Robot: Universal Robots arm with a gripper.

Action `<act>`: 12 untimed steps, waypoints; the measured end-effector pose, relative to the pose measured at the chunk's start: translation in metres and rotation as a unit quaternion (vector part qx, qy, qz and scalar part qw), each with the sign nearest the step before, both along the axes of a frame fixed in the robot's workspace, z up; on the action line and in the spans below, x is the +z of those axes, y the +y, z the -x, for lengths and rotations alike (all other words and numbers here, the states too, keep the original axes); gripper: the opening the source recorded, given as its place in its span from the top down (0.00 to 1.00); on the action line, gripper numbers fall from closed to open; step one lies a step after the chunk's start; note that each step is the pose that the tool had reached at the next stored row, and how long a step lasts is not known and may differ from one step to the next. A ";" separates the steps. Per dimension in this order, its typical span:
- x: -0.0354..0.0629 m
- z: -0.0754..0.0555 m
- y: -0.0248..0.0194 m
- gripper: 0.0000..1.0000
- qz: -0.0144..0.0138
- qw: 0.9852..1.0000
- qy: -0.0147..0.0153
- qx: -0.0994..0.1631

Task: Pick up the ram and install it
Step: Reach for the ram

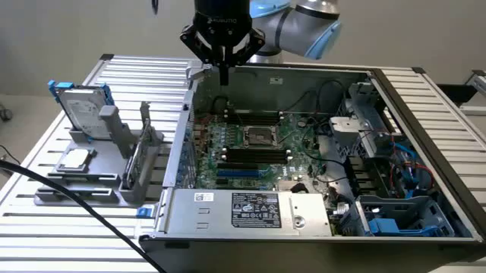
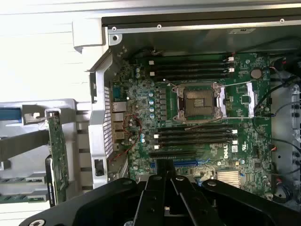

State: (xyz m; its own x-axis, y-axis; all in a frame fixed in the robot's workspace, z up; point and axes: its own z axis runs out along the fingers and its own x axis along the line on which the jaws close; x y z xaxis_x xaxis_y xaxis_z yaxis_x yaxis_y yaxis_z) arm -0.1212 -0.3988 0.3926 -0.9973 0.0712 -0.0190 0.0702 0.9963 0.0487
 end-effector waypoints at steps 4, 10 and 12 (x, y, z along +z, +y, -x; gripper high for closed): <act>0.0000 0.000 0.0000 0.89 0.000 1.000 0.000 0.000; 0.0001 0.002 0.0000 0.89 0.000 1.000 0.000 0.000; 0.0001 0.011 0.0000 0.89 0.000 1.000 0.000 0.000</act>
